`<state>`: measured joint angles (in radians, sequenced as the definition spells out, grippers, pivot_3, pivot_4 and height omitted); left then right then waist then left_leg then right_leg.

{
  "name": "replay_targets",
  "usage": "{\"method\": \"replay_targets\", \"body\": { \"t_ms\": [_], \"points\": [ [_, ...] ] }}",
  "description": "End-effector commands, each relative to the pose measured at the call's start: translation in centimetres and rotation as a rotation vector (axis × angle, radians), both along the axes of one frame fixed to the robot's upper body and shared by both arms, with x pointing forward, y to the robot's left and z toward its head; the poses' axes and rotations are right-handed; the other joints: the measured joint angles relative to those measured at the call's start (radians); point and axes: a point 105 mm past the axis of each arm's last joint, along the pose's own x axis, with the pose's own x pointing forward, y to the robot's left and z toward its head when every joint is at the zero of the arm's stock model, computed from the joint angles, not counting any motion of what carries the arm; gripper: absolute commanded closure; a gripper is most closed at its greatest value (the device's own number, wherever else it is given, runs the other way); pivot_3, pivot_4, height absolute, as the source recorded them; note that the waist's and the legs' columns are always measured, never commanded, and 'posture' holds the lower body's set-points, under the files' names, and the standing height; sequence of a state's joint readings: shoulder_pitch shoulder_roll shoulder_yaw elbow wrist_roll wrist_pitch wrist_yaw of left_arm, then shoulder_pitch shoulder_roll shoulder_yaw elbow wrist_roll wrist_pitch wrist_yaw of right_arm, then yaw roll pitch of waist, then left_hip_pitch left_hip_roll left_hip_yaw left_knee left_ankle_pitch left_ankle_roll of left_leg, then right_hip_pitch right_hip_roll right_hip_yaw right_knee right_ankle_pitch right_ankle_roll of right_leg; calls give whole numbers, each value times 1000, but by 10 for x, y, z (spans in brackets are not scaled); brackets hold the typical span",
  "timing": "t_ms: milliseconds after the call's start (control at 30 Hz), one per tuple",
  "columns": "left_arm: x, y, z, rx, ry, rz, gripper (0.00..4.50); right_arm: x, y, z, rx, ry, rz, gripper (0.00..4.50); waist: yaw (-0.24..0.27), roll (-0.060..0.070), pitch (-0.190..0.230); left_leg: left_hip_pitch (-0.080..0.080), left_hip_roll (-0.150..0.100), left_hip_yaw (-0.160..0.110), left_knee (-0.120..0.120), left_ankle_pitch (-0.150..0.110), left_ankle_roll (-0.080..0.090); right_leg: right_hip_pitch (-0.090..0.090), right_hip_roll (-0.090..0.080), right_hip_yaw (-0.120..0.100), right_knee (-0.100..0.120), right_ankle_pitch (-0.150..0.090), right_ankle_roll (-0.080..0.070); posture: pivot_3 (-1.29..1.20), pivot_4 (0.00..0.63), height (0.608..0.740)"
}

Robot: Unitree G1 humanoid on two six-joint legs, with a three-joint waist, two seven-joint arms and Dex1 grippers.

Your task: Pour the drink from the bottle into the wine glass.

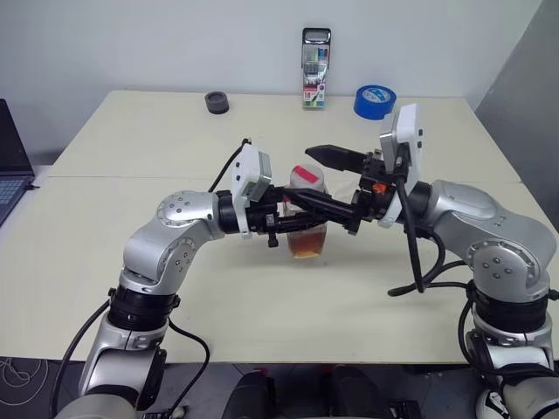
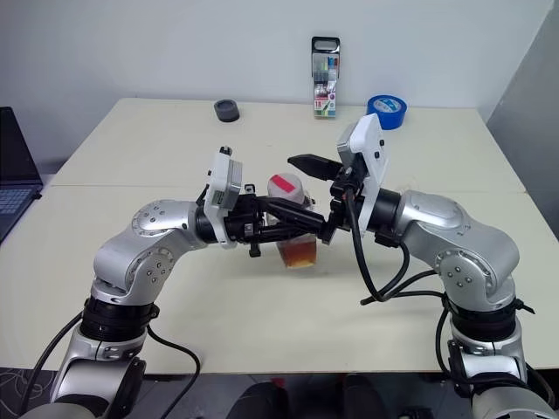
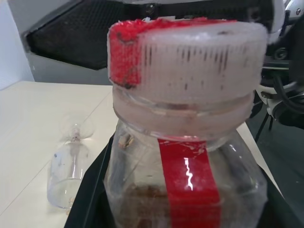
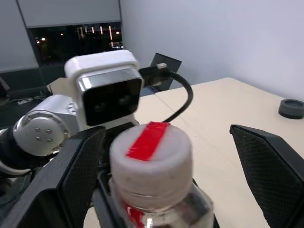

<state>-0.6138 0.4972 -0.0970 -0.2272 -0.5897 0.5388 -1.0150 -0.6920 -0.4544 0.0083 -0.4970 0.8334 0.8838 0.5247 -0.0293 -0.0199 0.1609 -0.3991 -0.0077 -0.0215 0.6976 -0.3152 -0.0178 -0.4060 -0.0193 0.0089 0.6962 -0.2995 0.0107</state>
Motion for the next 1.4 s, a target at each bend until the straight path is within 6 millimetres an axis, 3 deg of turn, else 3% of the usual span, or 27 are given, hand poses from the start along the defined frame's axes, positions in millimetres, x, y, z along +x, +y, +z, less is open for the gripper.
{"method": "replay_targets", "body": {
  "t_ms": [33,300,467,700,1167,1267,1400],
  "points": [
    [-7,-3,14,-22,-63,-27,2712,-2,-5,15,24,-63,5,43,0,0,0,0,0,0,0,0,0,0,0,0,0,0,0,0,150,740],
    [-8,-2,13,-27,-60,-21,2712,2,-24,9,-9,-40,-23,43,0,0,0,0,0,0,0,0,0,0,0,0,0,0,0,0,150,740],
    [-8,-1,13,-28,-60,-15,2712,-5,-28,11,-15,-34,5,43,0,0,0,0,0,0,0,-1,1,0,0,0,0,0,0,0,150,740],
    [-7,-2,14,-24,-68,-21,2712,-19,-21,11,-33,-18,87,43,0,0,0,0,0,0,0,-1,1,0,0,0,0,0,0,0,150,740],
    [-10,-4,13,-23,-77,-30,2712,-20,4,16,24,-2,160,43,0,0,0,0,0,0,0,0,0,0,0,0,0,0,0,0,150,740],
    [-11,-3,12,-21,-78,-28,2712,-20,5,15,24,1,167,656,0,0,0,0,0,0,0,0,0,0,0,0,0,0,0,0,150,740],
    [-10,-3,12,-20,-80,-25,2712,-20,5,15,26,-2,167,2050,0,0,0,0,0,0,0,0,0,0,0,0,0,0,0,0,150,740]
  ]
}}
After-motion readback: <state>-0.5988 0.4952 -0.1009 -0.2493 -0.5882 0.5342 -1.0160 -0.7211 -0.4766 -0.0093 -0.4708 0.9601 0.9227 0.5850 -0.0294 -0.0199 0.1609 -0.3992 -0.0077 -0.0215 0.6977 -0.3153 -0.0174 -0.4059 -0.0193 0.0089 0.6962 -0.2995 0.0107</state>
